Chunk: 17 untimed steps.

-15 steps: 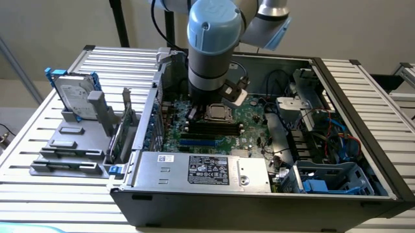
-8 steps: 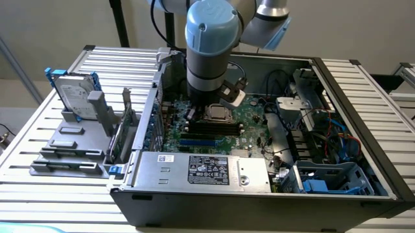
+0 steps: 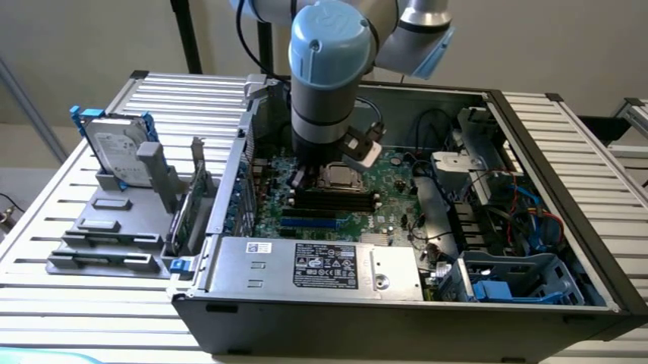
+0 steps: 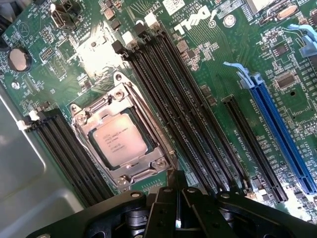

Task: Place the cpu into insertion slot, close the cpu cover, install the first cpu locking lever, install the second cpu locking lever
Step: 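Install the second cpu locking lever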

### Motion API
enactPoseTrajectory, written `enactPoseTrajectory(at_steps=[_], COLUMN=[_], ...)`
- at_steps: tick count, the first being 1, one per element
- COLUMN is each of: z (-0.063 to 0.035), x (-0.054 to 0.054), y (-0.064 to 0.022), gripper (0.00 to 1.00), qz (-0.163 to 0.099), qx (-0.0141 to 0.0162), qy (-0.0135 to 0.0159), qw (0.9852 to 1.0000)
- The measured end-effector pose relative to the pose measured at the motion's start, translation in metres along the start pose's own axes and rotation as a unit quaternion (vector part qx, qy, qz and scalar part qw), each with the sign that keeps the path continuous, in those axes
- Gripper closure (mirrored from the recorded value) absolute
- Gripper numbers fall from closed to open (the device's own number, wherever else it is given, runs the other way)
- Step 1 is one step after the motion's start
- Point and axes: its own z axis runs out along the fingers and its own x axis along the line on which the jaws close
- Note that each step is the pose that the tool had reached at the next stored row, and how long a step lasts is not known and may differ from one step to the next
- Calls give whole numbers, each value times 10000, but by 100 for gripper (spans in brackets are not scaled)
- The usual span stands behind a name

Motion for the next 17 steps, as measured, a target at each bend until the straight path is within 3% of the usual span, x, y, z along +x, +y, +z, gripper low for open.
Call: enactPoseTrajectory(at_steps=[6, 9, 11, 14, 17], z=[39, 46, 47, 47, -3], x=[-5, -4, -4, -3, 9], y=[3, 2, 1, 0, -8], gripper=[89, 89, 89, 89, 89], qz=[1, 3, 5, 7, 7], qx=[-1, -9, -34, -83, -89], qy=[1, -13, -49, -129, -139], qw=[10000, 10000, 10000, 9999, 9999])
